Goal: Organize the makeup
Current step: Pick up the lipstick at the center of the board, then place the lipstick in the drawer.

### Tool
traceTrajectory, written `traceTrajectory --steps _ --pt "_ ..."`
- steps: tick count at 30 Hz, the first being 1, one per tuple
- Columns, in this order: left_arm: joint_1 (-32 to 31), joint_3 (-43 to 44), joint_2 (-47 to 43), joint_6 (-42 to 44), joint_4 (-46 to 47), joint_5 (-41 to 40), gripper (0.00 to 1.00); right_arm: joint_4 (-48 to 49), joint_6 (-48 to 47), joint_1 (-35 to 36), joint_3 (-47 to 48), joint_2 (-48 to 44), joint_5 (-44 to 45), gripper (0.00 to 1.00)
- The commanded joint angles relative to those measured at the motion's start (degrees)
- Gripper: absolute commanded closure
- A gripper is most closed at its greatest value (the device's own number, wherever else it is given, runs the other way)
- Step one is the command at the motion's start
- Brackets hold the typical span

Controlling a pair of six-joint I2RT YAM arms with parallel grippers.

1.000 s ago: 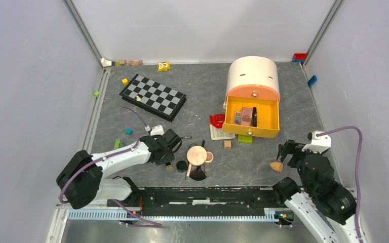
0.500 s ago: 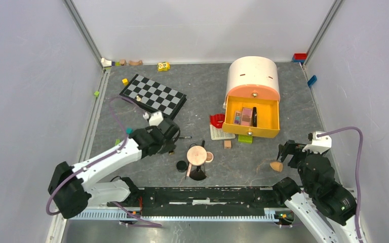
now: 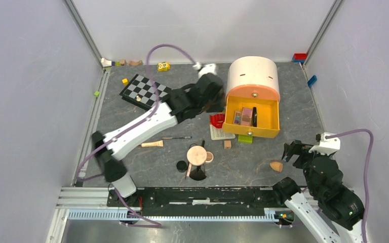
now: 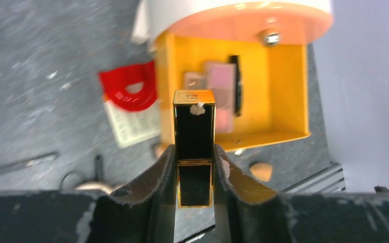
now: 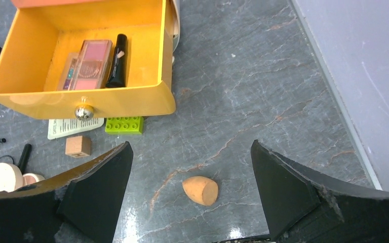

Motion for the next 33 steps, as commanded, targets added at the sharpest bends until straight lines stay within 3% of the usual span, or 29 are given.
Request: traceTrajectory --steps 1,5,13,21,33 --pt "-2.99 15.89 12.59 8.04 0.57 5.45 0.98 -1.79 -0.65 0.30 4.84 1.53 3.50 0.06" --pt "-5.69 28.63 23.13 9.35 0.59 9.65 0.98 -2.76 -0.21 0.30 7.74 1.52 4.83 0.06" --pt "-8.40 44.95 36.99 10.50 1.78 13.11 0.98 -4.23 0.37 0.37 9.43 2.18 5.24 0.07" --pt "-8.58 44.68 41.82 7.74 4.41 5.00 0.98 -4.20 1.25 0.44 9.66 1.29 5.99 0.07" --pt "-8.46 45.24 47.92 4.95 9.97 2.99 0.98 -6.35 1.80 0.80 11.03 0.10 8.63 0.07"
